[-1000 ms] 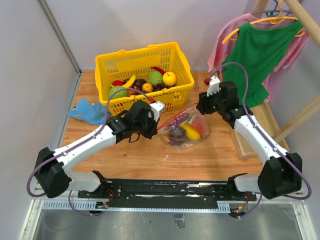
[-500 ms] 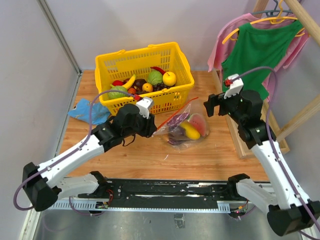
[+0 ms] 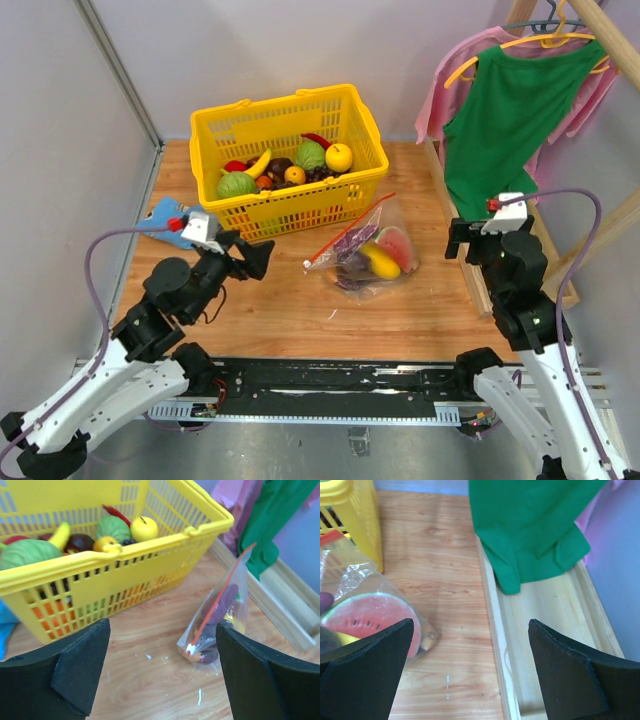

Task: Place the food in the zip-top bag and seal the zipper
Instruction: Place the zipper food storage bag at the center of the board, then reset both arms

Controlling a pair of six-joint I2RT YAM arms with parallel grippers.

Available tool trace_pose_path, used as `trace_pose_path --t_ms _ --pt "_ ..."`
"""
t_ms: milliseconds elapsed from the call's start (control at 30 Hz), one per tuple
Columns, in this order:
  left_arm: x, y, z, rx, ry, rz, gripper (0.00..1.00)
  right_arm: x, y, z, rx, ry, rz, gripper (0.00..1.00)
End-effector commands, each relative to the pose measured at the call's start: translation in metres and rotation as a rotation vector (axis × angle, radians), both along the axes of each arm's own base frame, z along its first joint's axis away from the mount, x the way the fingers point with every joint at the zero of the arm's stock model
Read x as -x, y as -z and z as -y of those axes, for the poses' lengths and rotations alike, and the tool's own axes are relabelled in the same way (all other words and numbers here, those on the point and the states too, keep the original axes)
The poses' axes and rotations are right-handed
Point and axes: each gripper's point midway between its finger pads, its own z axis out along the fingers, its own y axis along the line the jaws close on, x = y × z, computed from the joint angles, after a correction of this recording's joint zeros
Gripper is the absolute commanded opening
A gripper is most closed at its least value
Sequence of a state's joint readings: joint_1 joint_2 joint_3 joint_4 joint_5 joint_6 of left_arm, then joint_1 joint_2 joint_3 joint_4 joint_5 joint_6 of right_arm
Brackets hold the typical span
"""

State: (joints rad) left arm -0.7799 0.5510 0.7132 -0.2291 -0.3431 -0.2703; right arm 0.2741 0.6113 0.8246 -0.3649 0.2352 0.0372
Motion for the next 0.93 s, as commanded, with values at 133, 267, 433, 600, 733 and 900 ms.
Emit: trace_pose_path --t_ms 133,267,433,600,733,900 --pt "0.005 -0.005 -0.06 0.058 -0.222 0.153 0.94 0.022 0.012 0.035 0.039 0.161 0.019 0.98" --pt "0.003 0.023 -0.065 0.039 -0.254 0.139 0.96 0.024 0.033 0.035 0.043 0.166 -0.005 0.98" --pt "-0.001 0.039 -0.067 0.046 -0.284 0.122 0.97 0.023 0.031 0.03 0.041 0.136 0.013 0.98" --pt "-0.003 0.044 -0.068 0.017 -0.3 0.108 0.99 0.023 0.029 0.029 0.039 0.129 0.027 0.98" --pt "-0.004 0.044 -0.066 0.01 -0.294 0.107 0.99 0.025 0.028 0.031 0.039 0.135 0.035 0.98" --pt "-0.004 0.044 -0.066 0.007 -0.293 0.106 0.99 0.024 0.028 0.03 0.041 0.127 0.039 0.98"
